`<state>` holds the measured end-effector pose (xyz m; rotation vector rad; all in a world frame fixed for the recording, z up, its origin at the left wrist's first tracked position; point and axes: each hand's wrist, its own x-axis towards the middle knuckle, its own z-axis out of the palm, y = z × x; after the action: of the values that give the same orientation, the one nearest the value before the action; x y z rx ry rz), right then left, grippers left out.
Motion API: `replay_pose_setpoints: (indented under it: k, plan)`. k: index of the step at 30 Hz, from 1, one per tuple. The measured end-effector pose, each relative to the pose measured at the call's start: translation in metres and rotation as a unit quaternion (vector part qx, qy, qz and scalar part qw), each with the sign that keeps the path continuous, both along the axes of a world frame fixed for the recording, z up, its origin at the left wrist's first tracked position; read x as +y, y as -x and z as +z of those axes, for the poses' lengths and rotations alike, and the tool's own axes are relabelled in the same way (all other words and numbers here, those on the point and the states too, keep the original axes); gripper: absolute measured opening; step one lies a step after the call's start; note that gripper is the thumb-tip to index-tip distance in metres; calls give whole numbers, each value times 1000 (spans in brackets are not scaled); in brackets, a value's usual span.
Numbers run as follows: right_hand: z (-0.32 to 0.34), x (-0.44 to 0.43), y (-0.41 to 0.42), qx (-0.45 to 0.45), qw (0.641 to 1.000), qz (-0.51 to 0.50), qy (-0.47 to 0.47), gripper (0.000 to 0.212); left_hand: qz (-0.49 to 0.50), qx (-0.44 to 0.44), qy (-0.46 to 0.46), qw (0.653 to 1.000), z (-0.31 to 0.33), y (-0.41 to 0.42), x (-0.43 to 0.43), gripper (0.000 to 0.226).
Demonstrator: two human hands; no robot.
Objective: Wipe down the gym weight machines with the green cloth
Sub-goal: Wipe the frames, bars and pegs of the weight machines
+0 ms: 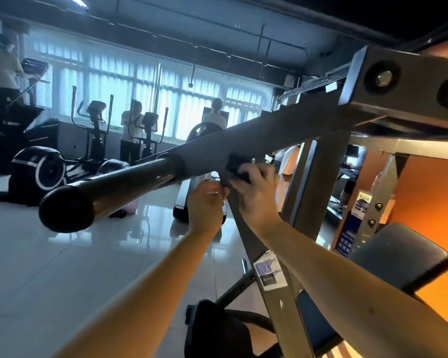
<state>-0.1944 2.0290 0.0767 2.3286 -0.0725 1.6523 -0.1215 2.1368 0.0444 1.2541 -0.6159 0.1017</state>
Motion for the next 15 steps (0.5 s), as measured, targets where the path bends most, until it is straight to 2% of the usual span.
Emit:
replay_pose_setpoints:
  k: [2, 4, 7, 12, 15]
  plan:
    - [-24, -6, 13, 31, 999, 0, 20, 36, -16, -9, 4, 1000, -3, -4, 0, 7]
    - [-41, -17, 31, 54, 997, 8, 57, 32, -19, -9, 10, 1000, -3, -5, 0, 9]
    - [-32, -19, 41, 95, 993, 19, 74, 39, -28, -13, 16, 999, -1, -6, 2, 9]
    - [36, 16, -3, 15, 997, 59, 36, 7, -73, 24, 28, 997, -4, -11, 5, 5]
    - [20, 12, -3, -6, 999, 42, 18, 8, -73, 12, 36, 997, -6, -12, 1, 7]
